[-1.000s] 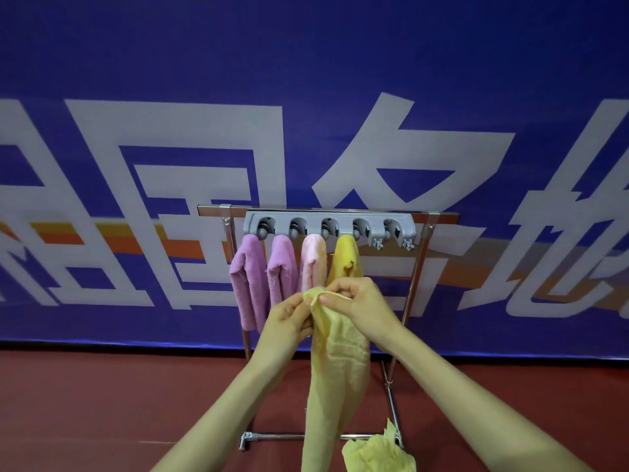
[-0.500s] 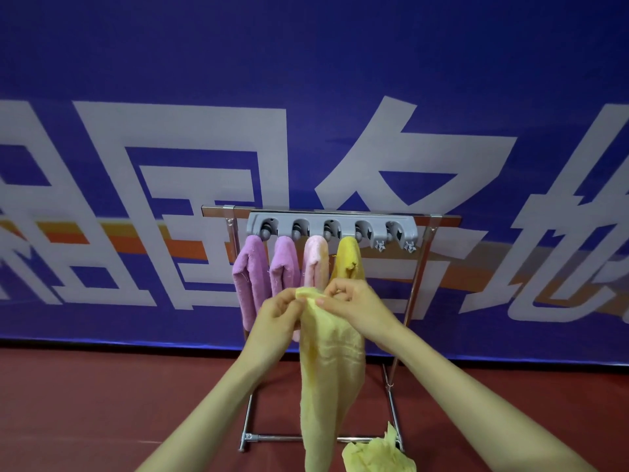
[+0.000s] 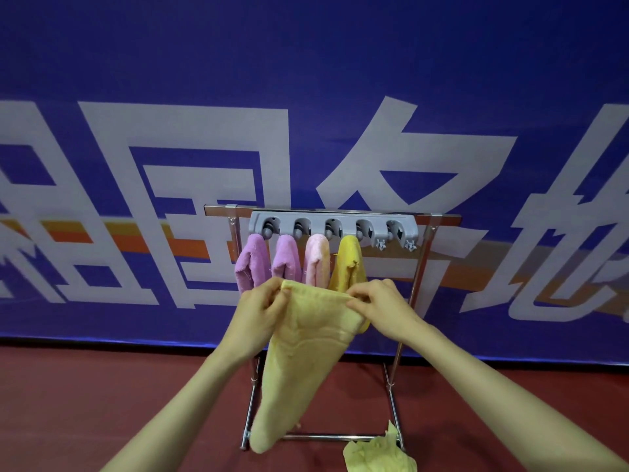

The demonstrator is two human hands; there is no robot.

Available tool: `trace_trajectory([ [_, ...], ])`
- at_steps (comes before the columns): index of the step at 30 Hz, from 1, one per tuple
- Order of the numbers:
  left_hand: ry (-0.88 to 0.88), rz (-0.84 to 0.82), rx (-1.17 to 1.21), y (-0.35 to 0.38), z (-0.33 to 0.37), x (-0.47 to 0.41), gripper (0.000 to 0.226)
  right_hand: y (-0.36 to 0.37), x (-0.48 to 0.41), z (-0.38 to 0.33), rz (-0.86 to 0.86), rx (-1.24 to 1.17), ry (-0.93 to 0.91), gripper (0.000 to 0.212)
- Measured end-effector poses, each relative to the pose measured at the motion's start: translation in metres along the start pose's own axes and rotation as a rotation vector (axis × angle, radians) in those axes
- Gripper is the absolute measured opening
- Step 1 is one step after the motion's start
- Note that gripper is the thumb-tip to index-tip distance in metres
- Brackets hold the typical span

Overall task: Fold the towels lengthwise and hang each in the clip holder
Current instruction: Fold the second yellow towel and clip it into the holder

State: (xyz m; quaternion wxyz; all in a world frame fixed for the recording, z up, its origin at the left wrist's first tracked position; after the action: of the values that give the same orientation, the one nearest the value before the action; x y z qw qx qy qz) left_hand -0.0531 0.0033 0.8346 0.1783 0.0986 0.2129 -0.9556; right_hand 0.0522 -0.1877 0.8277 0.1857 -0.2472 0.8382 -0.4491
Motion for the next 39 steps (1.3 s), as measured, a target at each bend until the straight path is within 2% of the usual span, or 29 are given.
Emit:
trace_trajectory([
  [3,0.031,-0.001,-0.023,-0.003,0.007,0.000,0.035,-0.004,-0.001,-0.004,0.105,0.051,-0.035,0.016],
  [6,0.055,0.021,-0.058,-0.011,0.007,-0.005,0.032,-0.008,-0.002,-0.009,0.176,0.114,-0.064,0.015],
  [10,0.049,0.028,-0.083,-0.017,0.000,-0.008,0.028,-0.014,-0.009,-0.015,0.180,0.140,-0.165,0.012],
  [14,0.053,0.032,-0.075,-0.019,-0.002,-0.008,0.032,-0.021,-0.012,-0.016,0.074,-0.072,-0.151,0.006],
  [16,0.057,0.026,-0.091,-0.020,-0.003,-0.009,0.036,-0.024,-0.012,-0.017,0.004,-0.104,-0.168,0.002],
  [20,0.048,-0.007,-0.123,-0.018,-0.007,-0.011,0.033,-0.032,-0.009,-0.025,-0.170,-0.187,-0.212,0.014],
  [23,0.011,-0.024,-0.052,-0.015,-0.010,-0.014,0.033,-0.037,-0.006,-0.030,-0.286,-0.114,-0.257,0.022],
  [26,-0.061,-0.080,0.031,-0.010,-0.014,-0.017,0.021,-0.036,-0.005,-0.032,-0.384,0.028,-0.295,0.035],
  [30,-0.179,-0.119,0.306,0.000,-0.010,-0.017,0.020,-0.032,-0.003,-0.037,-0.461,0.022,-0.299,0.045],
  [32,-0.217,-0.121,0.411,0.003,-0.006,-0.017,0.021,-0.032,-0.006,-0.036,-0.419,0.011,-0.275,0.040],
  [34,-0.193,-0.095,0.430,0.002,-0.003,-0.018,0.019,-0.038,-0.012,-0.032,-0.279,-0.036,-0.211,0.035],
  [37,-0.109,-0.074,0.301,0.002,0.001,-0.019,0.018,-0.056,-0.017,-0.030,-0.083,-0.118,-0.151,0.028],
  [39,-0.089,-0.127,0.201,0.006,0.001,-0.021,0.018,-0.061,-0.017,-0.032,-0.091,-0.136,-0.154,0.030],
])
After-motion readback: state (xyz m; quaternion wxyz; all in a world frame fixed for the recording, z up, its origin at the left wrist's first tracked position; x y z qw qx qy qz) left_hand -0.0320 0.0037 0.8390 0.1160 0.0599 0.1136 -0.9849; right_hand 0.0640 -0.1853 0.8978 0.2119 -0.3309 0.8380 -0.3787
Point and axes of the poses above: each hand's wrist, its own x-axis away from the middle knuckle, its own y-axis out of the palm, z = x × y, the point moved 3 cm from there along -x, towards the middle knuckle, and after that the axes turned 8 degrees about x, right-handed, at the moved point
